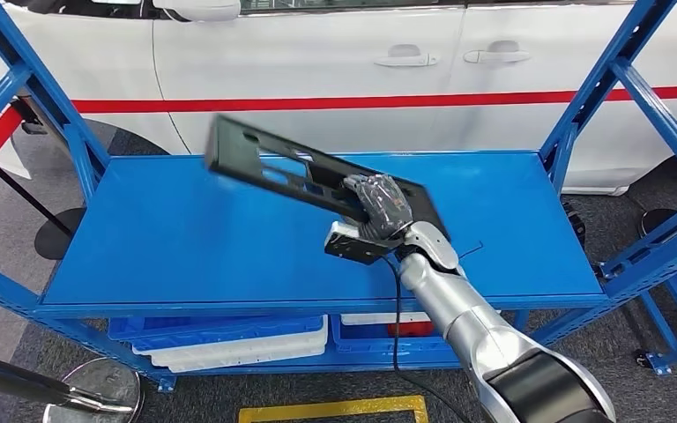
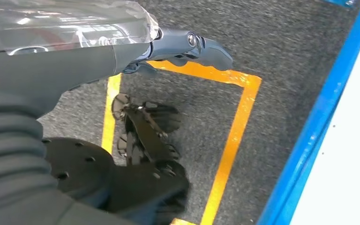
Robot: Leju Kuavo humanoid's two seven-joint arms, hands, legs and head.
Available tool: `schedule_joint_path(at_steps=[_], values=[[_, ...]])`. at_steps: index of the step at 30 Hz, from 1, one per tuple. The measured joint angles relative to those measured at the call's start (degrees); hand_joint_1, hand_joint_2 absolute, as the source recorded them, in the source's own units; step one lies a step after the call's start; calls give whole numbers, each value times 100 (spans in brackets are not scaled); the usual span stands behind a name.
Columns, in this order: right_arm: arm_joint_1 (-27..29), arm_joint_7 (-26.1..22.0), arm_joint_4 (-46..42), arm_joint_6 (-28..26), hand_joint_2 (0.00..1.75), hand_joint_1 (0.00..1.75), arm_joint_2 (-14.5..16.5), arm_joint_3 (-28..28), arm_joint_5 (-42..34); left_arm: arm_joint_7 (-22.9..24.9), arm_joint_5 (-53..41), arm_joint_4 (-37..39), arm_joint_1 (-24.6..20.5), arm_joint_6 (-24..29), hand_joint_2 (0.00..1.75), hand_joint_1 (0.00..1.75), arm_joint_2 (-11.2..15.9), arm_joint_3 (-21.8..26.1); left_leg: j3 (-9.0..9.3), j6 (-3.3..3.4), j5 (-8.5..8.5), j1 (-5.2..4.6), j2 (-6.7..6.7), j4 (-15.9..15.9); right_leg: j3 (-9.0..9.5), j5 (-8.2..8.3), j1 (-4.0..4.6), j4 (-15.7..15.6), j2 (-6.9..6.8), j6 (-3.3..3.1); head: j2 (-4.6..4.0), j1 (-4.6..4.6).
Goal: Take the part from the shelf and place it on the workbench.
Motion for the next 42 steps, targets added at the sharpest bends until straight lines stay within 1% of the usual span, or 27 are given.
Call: schedule_joint_path(at_steps=[2, 3, 6, 7, 9, 11, 12, 13, 14, 15, 17, 18, 20, 22, 24, 26, 27, 28, 29, 32, 33, 36, 37, 38, 40, 41, 42], values=[[201, -396, -784, 435, 175, 175, 10, -79, -1407, -12, 8, 0, -29, -25, 175, 0, 10, 0, 346, 39, 242, -15, -3, -702, 14, -47, 19, 46, 6, 45, 0, 1], [314, -494, -1097, 643, 175, 175, 16, -110, -1871, -16, 9, 0, -45, -46, 175, 0, 14, 0, 420, 70, 274, -26, -15, -867, 5, -58, 28, 63, 3, 73, 0, 1], [814, -854, -2287, 1787, 175, 175, -61, -169, -3179, -30, 26, 0, -61, -179, 175, 0, 23, 0, 394, 177, 305, -47, -64, -926, -44, -65, 14, 97, -15, 158, 0, 1], [988, -904, -2799, 2264, 175, 175, -101, -168, -3736, -39, 39, 0, -63, -222, 175, 0, 27, 1, 385, 208, 322, -44, -68, -940, -81, -118, 1, 164, -17, 192, 0, 1], [1306, -910, -3865, 3080, 175, 175, -153, -166, -4789, -75, 77, 0, -77, -282, 175, 0, 32, 2, 380, 256, 339, -29, -63, -962, -301, -416, -29, 637, -14, 262, 0, 1], [1618, -908, -4822, 3764, 175, 175, -184, -159, -5615, -143, 131, 0, -76, -315, 175, 0, 33, 6, 378, 274, 329, -30, -61, -962, -679, -779, -57, 1424, -14, 317, 0, 1], [1762, -899, -5206, 4048, 175, 175, -193, -142, -5953, -184, 153, 0, -64, -322, 175, 0, 33, 12, 380, 274, 321, -31, -61, -960, -826, -855, -70, 1700, -15, 332, 0, 0], [1884, -885, -5544, 4300, 175, 175, -200, -110, -6273, -227, 170, 0, -47, -327, 175, 0, 33, 20, 384, 270, 313, -31, -61, -959, -878, -814, -81, 1767, -15, 336, 0, 0], [1974, -869, -5829, 4485, 175, 175, -205, -68, -6522, -263, 178, 0, -30, -331, 175, 0, 33, 28, 392, 261, 304, -31, -62, -959, -815, -670, -89, 1600, -15, 330, 0, 0], [2033, -856, -6074, 4593, 175, 175, -210, -25, -6688, -287, 181, 0, -19, -335, 175, 0, 33, 35, 407, 248, 293, -31, -62, -960, -648, -458, -94, 1236, -15, 316, 0, 0], [2088, -837, -6443, 4682, 175, 175, -213, 41, -6845, -314, 183, 1, -10, -340, 175, 0, 33, 43, 430, 214, 280, -39, -64, -957, -267, -117, -81, 433, -9, 265, 0, 1], [2101, -817, -6567, 4731, 175, 175, -217, 70, -6910, -319, 184, 1, -10, -340, 175, 0, 33, 45, 432, 189, 279, -45, -66, -955, -156, -38, -66, 199, -5, 240, 0, 1], [2124, -732, -6709, 4886, 175, 175, -234, 141, -7067, -321, 195, 0, -7, -333, 175, 0, 33, 50, 429, 127, 290, -50, -70, -962, -124, -11, -33, 108, 3, 194, 0, 0], [2155, -644, -6763, 5018, 175, 175, -256, 240, -7153, -304, 205, 0, -2, -322, 175, 0, 37, 55, 417, 64, 242, -49, -62, -942, -128, 34, -59, 58, -10, 121, 0, 1], [2216, -593, -6784, 5063, 175, 175, -275, 356, -7112, -273, 203, 0, 1, -309, 175, 0, 44, 55, 289, 27, -60, -48, -44, -599, -145, 95, -83, -1, -37, 35, 0, 1], [2300, -549, -6781, 5018, 175, 175, -303, 478, -7030, -228, 190, 0, 7, -285, 175, 0, 52, 55, 20, 4, -520, -40, -31, 146, -201, 137, -58, -3, -59, -11, 0, 0], [2345, -533, -6772, 4970, 175, 175, -326, 533, -6983, -202, 179, 0, 10, -272, 175, 0, 58, 55, -82, -6, -669, -38, -27, 467, -235, 159, -46, 1, -67, -20, 0, 0], [2391, -532, -6759, 4915, 175, 175, -353, 587, -6929, -175, 163, 0, 13, -256, 175, 0, 66, 55, -99, -13, -714, -38, -24, 612, -270, 184, -37, 8, -71, -21, 0, 0], [2440, -544, -6744, 4863, 175, 175, -382, 633, -6869, -150, 141, 0, 15, -242, 175, 0, 79, 55, 3, -13, -645, -39, -21, 511, -305, 208, -31, 17, -72, -14, 0, 0], [2601, -694, -6711, 4736, 175, 175, -466, 729, -6650, -33, 59, 0, 6, -193, 175, 0, 146, 51, 712, 35, -239, -52, -16, -652, -398, 270, -18, 82, -73, 34, 0, 1], [2654, -764, -6706, 4675, 175, 175, -489, 746, -6552, 35, 21, 0, 6, -179, 175, 0, 175, 47, 855, 63, -171, -64, -18, -913, -417, 289, -12, 101, -74, 60, 0, 0], [2804, -863, -6708, 4369, 175, 175, -552, 780, -6229, 325, -117, 0, 45, -125, 175, 0, 284, 32, 868, 156, -84, -89, -21, -1018, -430, 373, -10, 99, -69, 155, 0, 0], [2844, -868, -6712, 4236, 175, 175, -580, 789, -6147, 434, -161, 0, 60, -101, 175, 0, 320, 20, 855, 194, -34, -80, -8, -1033, -447, 353, -19, 115, -57, 186, 0, 1], [2874, -873, -6717, 4094, 175, 175, -615, 796, -6082, 538, -205, -1, 71, -78, 175, 0, 356, 6, 824, 236, 25, -70, 7, -1049, -490, 240, -28, 202, -43, 217, 0, 1], [2916, -888, -6732, 3772, 175, 175, -704, 815, -5988, 709, -276, -3, 86, -30, 175, 0, 419, -34, 724, 291, 144, -55, 34, -1065, -670, -260, -63, 717, -23, 273, 0, 1], [2936, -896, -6740, 3593, 175, 175, -755, 829, -5940, 791, -308, -4, 97, -4, 175, 0, 451, -56, 654, 300, 193, -56, 36, -1061, -778, -539, -81, 1100, -22, 299, 0, 1], [2960, -902, -6749, 3424, 175, 175, -806, 847, -5894, 873, -333, -4, 110, 25, 175, 0, 477, -75, 587, 294, 238, -58, 37, -1053, -857, -733, -100, 1455, -23, 322, 0, 1]])
